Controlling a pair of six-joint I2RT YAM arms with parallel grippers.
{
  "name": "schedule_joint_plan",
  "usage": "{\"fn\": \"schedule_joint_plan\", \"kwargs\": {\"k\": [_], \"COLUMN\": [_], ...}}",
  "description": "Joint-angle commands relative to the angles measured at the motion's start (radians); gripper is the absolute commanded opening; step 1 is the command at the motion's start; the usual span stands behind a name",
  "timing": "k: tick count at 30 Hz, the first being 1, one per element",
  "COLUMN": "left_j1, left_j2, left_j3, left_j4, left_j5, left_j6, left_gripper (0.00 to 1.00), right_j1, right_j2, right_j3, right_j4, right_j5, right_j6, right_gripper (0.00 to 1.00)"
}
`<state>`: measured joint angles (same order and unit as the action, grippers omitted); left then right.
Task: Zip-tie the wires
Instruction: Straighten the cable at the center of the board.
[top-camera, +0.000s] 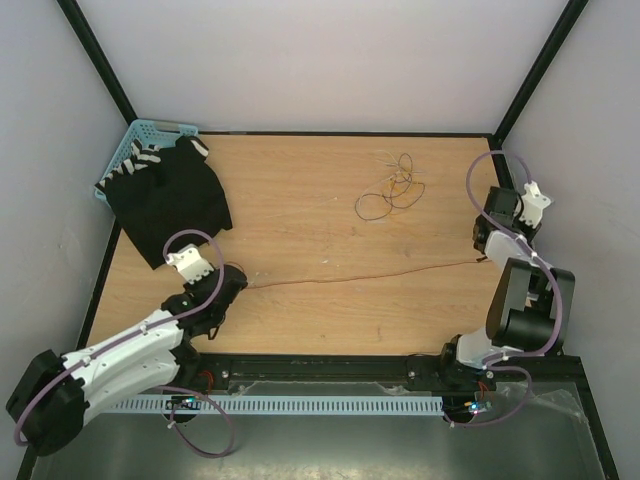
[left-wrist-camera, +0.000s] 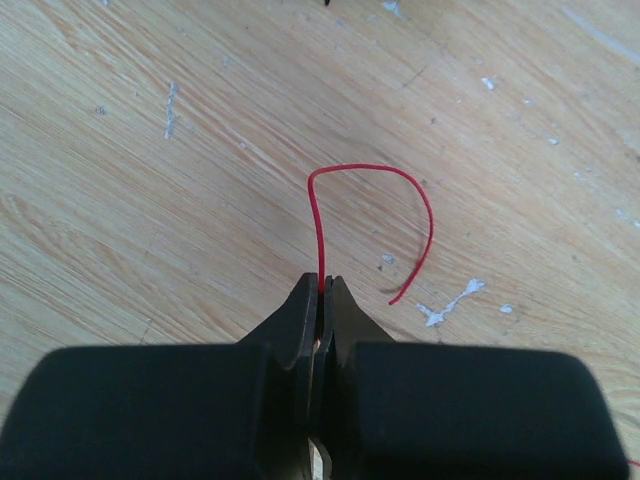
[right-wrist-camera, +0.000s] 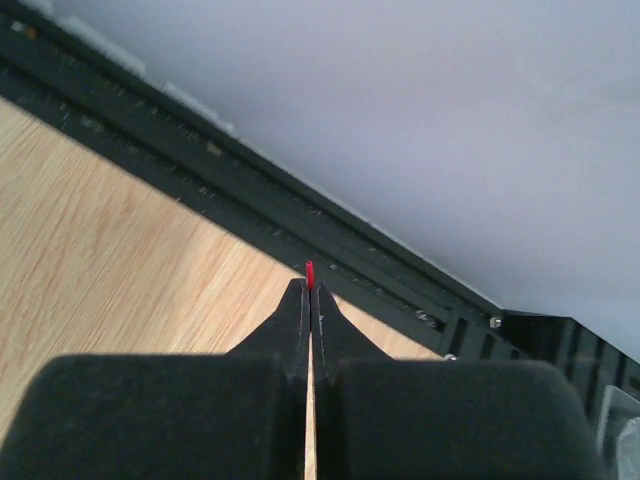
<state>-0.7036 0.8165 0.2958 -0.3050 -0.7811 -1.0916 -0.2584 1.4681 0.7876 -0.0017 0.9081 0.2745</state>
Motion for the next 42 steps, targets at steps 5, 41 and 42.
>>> {"fn": "schedule_joint_plan", "kwargs": {"k": [5,41,42], "left_j1": [-0.013,0.012,0.016], "left_j2": [0.146,-0.095,-0.117], "left_j3": [-0.03,0.181,0.183], "left_j4": [0.113,0.17,0.172], "left_j5": [-0.014,0.016,0.036], "left_j6": [-0.065,0.478,0.484], "left_gripper": [0.0,0.99,0.99], "right_j1": [0.001,0.153,0.156], "right_j2": [0.081,-0.002,-0.006], "right_j3": [-0.002,0.083,0.067], "right_j4": [-0.008,-0.034,-0.019], "right_j5": [-0.141,-0.981,-0.982], "right_j6": [0.033,0.26,0.285], "right_gripper": [0.0,0.7,0.7]}}
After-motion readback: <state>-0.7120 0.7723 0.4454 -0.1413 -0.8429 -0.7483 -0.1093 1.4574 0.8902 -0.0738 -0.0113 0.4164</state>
